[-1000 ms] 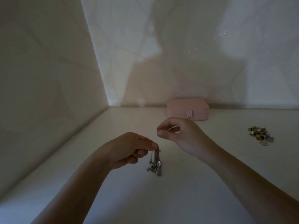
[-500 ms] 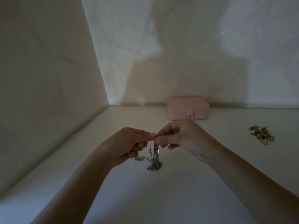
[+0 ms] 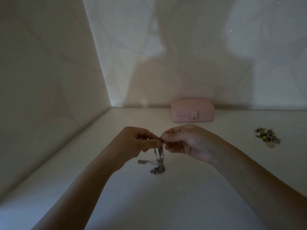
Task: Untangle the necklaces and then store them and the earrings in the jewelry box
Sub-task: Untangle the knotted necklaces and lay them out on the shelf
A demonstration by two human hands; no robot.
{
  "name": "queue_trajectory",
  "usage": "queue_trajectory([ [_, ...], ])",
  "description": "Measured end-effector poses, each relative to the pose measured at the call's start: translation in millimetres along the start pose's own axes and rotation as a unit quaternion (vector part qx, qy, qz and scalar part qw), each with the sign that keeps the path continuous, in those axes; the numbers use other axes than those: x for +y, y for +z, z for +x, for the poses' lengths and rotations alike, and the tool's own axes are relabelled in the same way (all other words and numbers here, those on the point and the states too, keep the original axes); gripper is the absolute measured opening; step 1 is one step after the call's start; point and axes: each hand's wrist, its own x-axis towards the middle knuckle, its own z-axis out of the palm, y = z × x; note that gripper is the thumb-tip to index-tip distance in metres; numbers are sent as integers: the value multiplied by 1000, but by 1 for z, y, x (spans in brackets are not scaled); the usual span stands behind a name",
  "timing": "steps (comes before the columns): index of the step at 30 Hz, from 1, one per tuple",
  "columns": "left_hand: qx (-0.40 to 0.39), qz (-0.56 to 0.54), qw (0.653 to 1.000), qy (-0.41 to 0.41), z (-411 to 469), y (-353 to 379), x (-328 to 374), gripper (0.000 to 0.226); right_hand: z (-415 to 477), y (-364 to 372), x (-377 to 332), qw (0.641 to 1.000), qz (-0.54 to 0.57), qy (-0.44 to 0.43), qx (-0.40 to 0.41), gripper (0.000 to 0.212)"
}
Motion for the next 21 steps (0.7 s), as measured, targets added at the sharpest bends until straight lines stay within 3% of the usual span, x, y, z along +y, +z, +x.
queue_trajectory([
  [7,-19,-30,999,-2,2,-2,-1,13,3,0,1,998,29,-51,13,19],
  [11,-95,-71,993,-7,0,-8,0,20,6,5,8,995,39,-79,34,18],
  [15,-88,-85,992,-27,0,-11,0,20,9,6,11,991,52,-107,55,12],
  [17,-68,-116,990,-37,2,-11,-2,19,6,2,7,991,58,-114,40,7],
  [21,-57,-191,979,-35,4,-8,-4,16,4,-2,3,995,57,-74,-29,21],
])
